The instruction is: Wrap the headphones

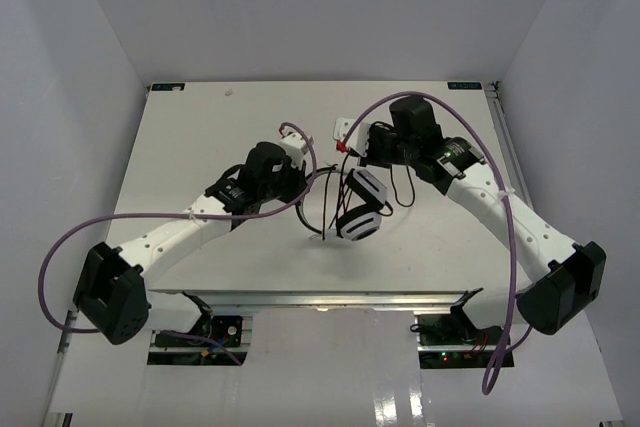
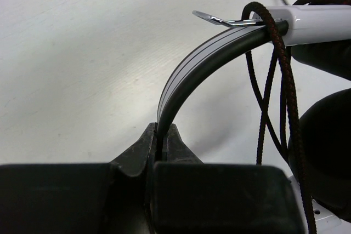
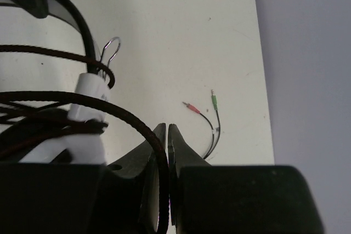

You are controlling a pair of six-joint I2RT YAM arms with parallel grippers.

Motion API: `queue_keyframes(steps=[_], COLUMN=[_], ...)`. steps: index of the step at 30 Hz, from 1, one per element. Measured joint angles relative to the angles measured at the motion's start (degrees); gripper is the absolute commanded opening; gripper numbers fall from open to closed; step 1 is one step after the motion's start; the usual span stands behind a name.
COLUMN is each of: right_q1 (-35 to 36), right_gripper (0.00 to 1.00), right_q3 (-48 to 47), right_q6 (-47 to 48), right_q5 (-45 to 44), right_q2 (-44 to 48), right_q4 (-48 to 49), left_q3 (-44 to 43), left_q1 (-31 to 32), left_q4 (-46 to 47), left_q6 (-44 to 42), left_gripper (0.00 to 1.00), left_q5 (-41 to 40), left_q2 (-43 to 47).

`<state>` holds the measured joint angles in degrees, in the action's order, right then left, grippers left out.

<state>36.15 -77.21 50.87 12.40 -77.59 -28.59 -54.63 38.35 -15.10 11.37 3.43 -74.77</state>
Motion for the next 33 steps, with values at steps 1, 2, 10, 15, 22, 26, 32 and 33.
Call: queue_keyframes(steps=[1,2,10,15,22,26,32,33], right_q1=[-0.9,-1.8,-11.8,-14.5,-13.9,-12.0,-8.9,-8.5], right_gripper=[0.11,0.11,0.18,0.23,0.28,0.33,0.37,0.37], right_q3=[0.2,0.3,4.5,8.3,14.4,18.3,27.0,28.0], right_q6=[-0.7,-1.3,-5.8,-7.7,-19.5,-29.2,-43.3,-45.1], right_q5=[1.0,2.1,15.0,27.6,47.1,53.3,57.2,57.6], right_q2=[-0.3,-0.8,-3.2,-3.1,-3.6,-5.1,-7.2,-7.4], right_q4=[0.2,0.4,2.9,4.2,14.9,26.3,42.4,44.4], left_q3=[0.4,0.8,1.7,-1.8,-14.0,-21.8,-30.9,-32.1], left_q1=[0.4,0.8,1.3,1.4,1.5,1.5,1.5,1.5], left_q4=[0.4,0.7,1.4,0.3,0.5,-0.6,-2.3,-2.6], left_q6=[0.0,0.0,1.6,2.9,5.6,6.6,6.2,5.9], left_gripper=[0.00,0.00,0.00,0.00,0.00,0.00,0.00,0.00], left_q5=[1.3,2.6,5.6,6.8,6.8,6.2,2.7,2.0], left_q2=[1.5,2.8,12.8,14.4,10.9,7.7,4.3,4.0])
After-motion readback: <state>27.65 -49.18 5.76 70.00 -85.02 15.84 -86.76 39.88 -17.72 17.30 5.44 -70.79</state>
